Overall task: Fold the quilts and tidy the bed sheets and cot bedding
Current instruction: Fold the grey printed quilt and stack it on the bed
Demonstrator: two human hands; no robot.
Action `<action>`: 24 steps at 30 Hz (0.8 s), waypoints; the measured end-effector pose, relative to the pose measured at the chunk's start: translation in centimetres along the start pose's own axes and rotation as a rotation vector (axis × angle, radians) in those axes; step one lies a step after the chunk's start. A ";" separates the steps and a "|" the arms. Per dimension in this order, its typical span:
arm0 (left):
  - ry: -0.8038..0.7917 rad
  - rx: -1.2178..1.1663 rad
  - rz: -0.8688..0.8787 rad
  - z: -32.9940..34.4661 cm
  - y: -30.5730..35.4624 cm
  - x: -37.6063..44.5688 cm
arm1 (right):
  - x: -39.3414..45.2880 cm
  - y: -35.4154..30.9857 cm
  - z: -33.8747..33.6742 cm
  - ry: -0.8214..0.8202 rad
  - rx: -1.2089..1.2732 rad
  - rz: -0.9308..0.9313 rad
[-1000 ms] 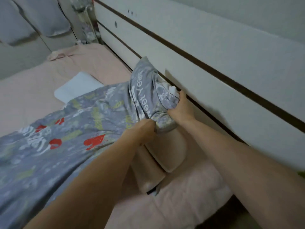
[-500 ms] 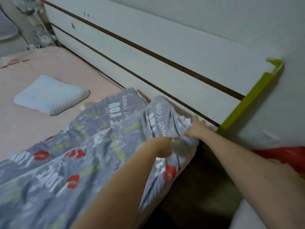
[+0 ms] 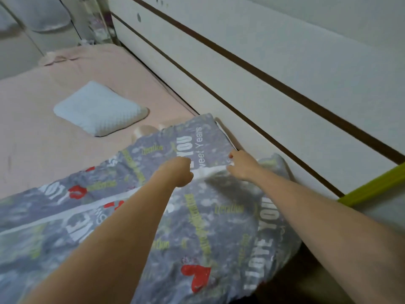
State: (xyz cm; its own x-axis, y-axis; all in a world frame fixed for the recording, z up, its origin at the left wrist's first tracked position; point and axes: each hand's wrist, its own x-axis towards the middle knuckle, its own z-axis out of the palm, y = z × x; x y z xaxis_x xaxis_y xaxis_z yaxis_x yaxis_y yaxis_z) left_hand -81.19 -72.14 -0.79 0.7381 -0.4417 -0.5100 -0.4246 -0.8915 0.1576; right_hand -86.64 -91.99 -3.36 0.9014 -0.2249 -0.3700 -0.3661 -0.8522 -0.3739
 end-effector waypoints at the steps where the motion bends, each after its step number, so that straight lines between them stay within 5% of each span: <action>1: 0.019 -0.017 -0.010 0.1 -0.2 0.6 | 0.9 0.2 -0.2 0.006 0.001 0.010; 10: 0.096 -0.124 -0.327 2.9 -2.0 12.8 | 15.8 1.5 1.8 -0.090 0.053 0.016; 16: 0.190 -0.194 -0.485 7.6 -4.0 18.5 | 21.6 3.4 6.2 -0.089 0.319 0.359; 19: 0.288 -0.080 -0.455 9.3 -5.0 20.0 | 22.8 4.0 7.9 0.023 0.451 0.356; 24: 0.374 -0.244 -0.377 9.0 -3.9 20.5 | 22.0 3.4 6.5 0.264 0.705 0.219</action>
State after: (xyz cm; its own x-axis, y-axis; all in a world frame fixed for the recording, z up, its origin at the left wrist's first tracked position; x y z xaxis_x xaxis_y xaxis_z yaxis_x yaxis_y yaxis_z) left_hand -69.11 -76.82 -19.49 0.9687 -0.0549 -0.2422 0.0038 -0.9718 0.2358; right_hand -69.56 -96.75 -18.32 0.7847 -0.5330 -0.3165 -0.5225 -0.2940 -0.8003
